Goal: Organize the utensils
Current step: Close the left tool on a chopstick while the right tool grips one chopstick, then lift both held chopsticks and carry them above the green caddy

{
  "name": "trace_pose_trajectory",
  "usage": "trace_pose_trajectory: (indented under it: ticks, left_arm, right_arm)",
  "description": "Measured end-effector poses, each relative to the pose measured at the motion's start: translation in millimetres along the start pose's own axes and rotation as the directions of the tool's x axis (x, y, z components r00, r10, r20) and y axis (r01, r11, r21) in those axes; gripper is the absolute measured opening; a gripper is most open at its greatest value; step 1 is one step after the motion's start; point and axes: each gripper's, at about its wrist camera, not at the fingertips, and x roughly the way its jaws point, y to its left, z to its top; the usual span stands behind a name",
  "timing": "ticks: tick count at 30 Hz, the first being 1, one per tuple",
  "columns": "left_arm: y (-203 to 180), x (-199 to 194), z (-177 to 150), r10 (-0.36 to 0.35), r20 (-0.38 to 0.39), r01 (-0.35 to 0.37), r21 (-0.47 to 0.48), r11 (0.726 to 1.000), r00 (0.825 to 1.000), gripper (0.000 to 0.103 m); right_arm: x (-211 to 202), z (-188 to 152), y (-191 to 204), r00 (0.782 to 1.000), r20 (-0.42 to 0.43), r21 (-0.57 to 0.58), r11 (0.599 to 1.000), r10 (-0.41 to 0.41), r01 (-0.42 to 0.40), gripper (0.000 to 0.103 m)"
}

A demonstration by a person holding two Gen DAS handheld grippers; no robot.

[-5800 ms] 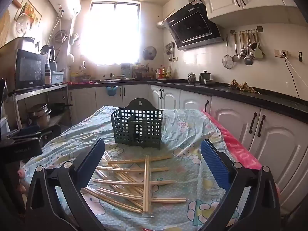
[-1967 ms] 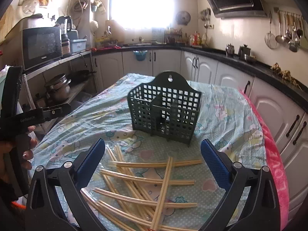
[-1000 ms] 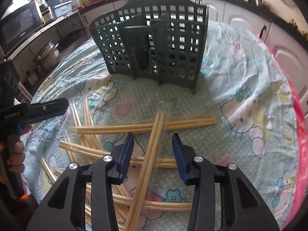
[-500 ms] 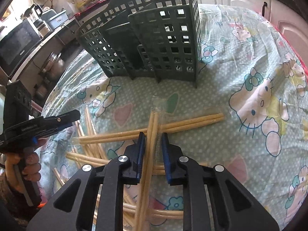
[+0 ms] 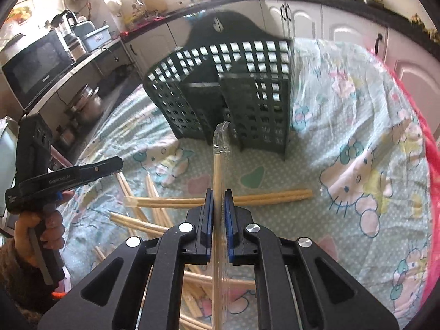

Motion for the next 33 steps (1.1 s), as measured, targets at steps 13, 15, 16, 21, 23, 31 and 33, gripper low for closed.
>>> trace_pose_trajectory:
  ticks: [13,15,16,21,23,31,33]
  left_arm:
    - [-41,-60,31,-0.049,0.129,0.032,0.124,0.992,0.99,0.003]
    - [-49,-68,34,-0.058,0.143,0.037,0.143,0.989,0.988,0.002]
    - [-54,-73,35,-0.067,0.15,0.043,0.155,0.987,0.986,0.002]
    - [-75,-88,41,-0.099,0.173,0.062,0.205,0.977,0.98,0.002]
    - [-83,-95,43,-0.112,0.183,0.07,0.222,0.972,0.977,0.002]
    - [-120,-119,63,-0.17,0.245,0.096,0.288,0.953,0.954,0.002]
    - [-129,-127,70,-0.18,0.27,0.094,0.302,0.949,0.946,0.002]
  right_arm:
    - [-51,24,45,0.987,0.154,-0.114,0.993,0.037,-0.02,0.008]
    - [-59,28,51,0.983,0.176,-0.132,0.991,0.046,-0.023,0.007]
    - [-62,29,53,0.982,0.183,-0.136,0.99,0.048,-0.023,0.007]
    - [-79,37,64,0.97,0.236,-0.169,0.985,0.051,-0.011,0.007]
    - [-86,41,67,0.964,0.262,-0.179,0.984,0.05,-0.002,0.007]
    - [-113,62,67,0.931,0.362,-0.191,0.981,0.033,0.039,0.007]
    - [-121,70,66,0.918,0.396,-0.189,0.98,0.026,0.054,0.007]
